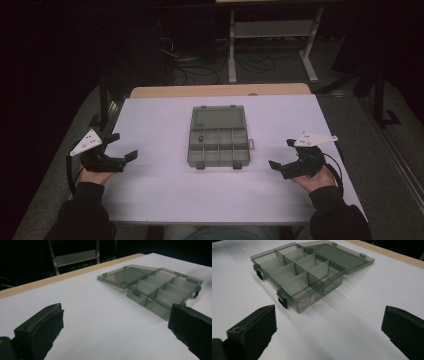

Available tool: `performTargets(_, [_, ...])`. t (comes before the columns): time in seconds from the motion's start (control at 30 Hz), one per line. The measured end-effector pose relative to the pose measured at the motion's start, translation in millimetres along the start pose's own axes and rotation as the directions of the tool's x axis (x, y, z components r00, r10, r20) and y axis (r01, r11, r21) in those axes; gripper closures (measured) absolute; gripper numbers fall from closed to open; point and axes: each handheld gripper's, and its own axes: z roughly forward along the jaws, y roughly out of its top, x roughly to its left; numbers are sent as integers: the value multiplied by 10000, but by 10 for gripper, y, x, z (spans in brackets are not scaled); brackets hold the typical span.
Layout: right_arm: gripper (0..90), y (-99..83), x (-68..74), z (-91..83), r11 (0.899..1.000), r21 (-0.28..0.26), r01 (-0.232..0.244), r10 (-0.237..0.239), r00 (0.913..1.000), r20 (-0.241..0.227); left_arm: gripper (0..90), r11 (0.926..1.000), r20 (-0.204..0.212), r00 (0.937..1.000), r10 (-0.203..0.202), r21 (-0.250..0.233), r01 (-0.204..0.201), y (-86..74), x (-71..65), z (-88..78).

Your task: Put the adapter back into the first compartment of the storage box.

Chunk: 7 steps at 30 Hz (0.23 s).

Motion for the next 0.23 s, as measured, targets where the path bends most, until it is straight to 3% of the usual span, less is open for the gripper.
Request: performTargets(0.23, [0, -20, -19, 19, 9997, 128, -188, 189, 9998, -73, 0, 9990, -329, 9993, -177, -426, 163, -43, 49, -80])
